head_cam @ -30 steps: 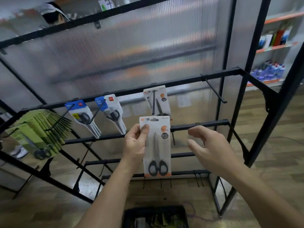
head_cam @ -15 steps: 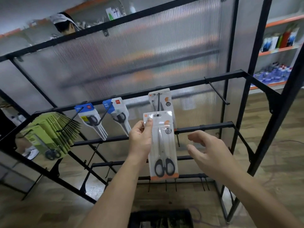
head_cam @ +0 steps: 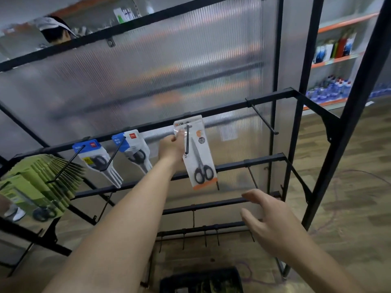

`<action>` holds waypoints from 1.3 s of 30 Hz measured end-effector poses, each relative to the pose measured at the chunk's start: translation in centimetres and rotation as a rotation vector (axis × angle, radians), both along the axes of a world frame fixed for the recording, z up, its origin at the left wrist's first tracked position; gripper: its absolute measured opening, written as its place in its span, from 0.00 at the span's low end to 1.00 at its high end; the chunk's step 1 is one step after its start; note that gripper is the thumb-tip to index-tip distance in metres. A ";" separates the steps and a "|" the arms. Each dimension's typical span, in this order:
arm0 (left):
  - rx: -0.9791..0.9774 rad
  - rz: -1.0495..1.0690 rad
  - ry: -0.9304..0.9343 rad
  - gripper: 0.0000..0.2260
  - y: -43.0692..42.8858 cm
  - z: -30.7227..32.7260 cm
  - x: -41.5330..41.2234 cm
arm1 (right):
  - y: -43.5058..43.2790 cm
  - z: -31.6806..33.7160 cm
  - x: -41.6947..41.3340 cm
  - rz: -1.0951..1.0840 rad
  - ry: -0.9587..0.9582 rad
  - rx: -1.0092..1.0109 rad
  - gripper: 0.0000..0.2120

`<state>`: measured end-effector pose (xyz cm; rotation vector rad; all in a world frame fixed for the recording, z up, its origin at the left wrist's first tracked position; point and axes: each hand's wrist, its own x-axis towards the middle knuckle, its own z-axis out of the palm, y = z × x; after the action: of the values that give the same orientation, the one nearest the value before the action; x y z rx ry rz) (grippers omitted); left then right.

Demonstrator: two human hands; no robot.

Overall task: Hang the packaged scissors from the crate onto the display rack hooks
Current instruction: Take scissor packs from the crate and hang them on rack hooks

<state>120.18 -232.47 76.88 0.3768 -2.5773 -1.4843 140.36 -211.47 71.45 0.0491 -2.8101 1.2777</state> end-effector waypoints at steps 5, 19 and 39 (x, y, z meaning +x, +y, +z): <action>-0.022 -0.017 -0.025 0.26 -0.7 -0.2 -3.1 | -1.3 -0.3 0.3 0.008 -0.015 0.021 0.21; -0.364 -0.245 0.029 0.22 -11.7 -1.2 18.5 | -12.4 2.8 2.4 0.141 0.047 0.320 0.28; -0.735 -0.410 0.085 0.26 -29.6 -3.0 37.3 | -30.0 3.3 17.6 0.087 -0.064 0.633 0.32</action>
<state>157.47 -262.09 73.86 -0.3114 -2.9894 -0.5008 157.96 -241.47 74.79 0.1575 -3.1686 0.3543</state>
